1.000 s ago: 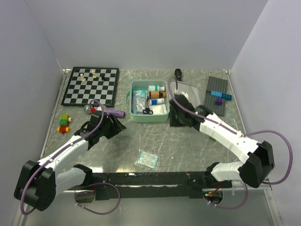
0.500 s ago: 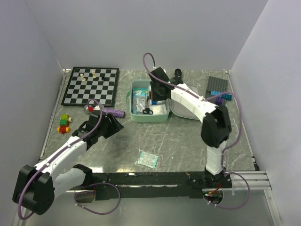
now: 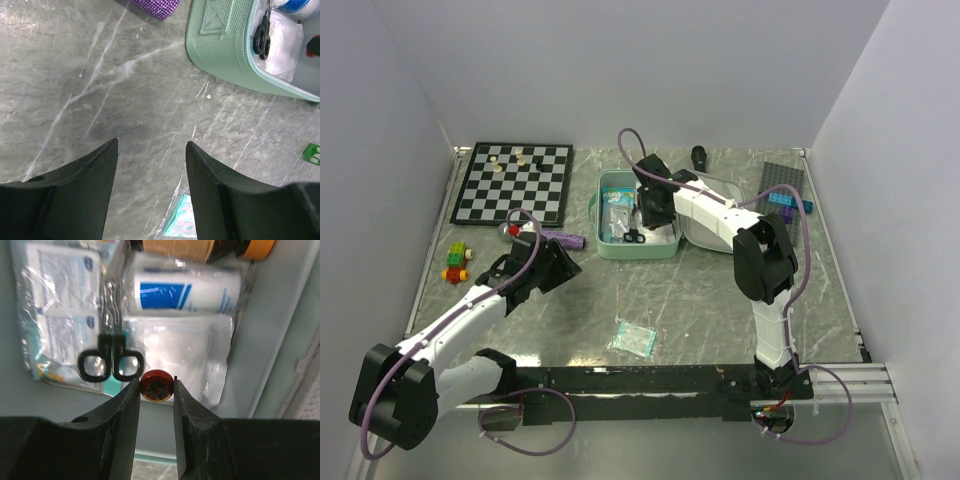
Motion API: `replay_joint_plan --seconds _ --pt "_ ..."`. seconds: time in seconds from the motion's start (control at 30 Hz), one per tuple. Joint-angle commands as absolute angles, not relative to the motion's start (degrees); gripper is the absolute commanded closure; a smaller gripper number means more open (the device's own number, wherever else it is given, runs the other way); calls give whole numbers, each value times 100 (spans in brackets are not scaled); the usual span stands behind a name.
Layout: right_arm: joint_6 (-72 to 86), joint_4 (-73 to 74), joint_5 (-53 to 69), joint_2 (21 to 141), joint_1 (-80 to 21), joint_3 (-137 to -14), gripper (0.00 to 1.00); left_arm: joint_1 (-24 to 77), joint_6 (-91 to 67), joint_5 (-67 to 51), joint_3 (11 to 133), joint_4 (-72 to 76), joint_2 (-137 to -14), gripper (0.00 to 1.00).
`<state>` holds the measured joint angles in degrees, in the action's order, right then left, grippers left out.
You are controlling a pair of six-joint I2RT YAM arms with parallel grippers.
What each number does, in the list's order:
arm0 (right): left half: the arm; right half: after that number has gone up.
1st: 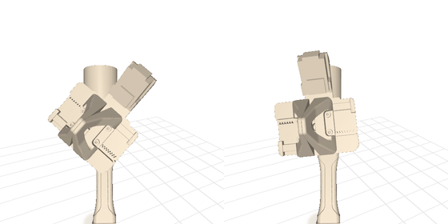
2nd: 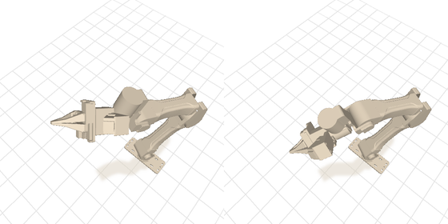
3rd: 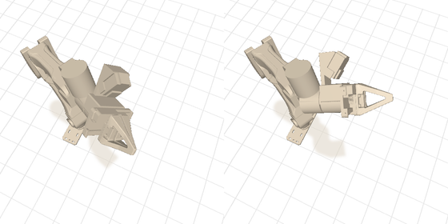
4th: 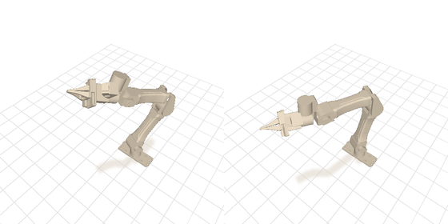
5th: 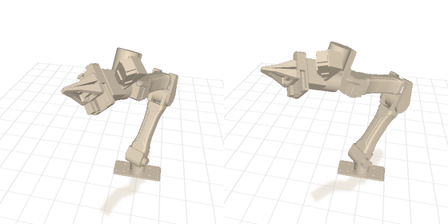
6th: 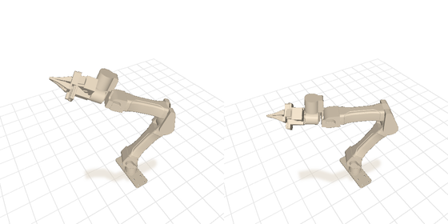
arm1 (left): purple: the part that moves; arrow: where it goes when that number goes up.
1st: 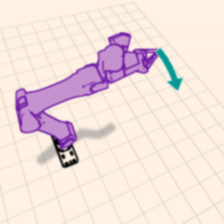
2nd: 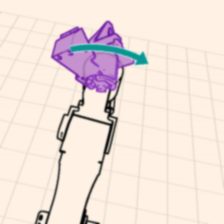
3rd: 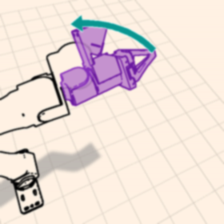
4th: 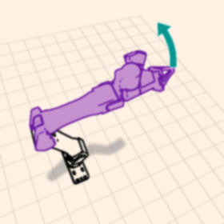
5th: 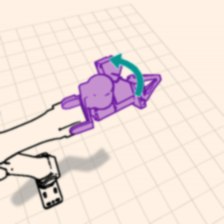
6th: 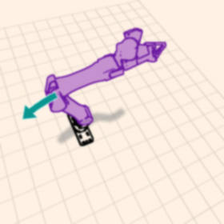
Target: Organize the medicine kit
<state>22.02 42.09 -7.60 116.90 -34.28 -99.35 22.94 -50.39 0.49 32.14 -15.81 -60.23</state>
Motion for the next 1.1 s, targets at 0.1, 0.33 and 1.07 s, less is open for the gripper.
replay_joint_plan --seconds 0.1,0.33,1.07 --pt "2241 4157 -650 11453 -3437 -9853 75 2268 -5027 105 3384 -1538 -5977 39" --pt "2285 4421 -650 11040 -3437 -10292 47 2267 -5036 70 3428 -1556 -5950 39" --pt "3313 2049 -422 8341 -3358 -5933 32 2268 -5168 -79 3903 -1512 -5968 38"
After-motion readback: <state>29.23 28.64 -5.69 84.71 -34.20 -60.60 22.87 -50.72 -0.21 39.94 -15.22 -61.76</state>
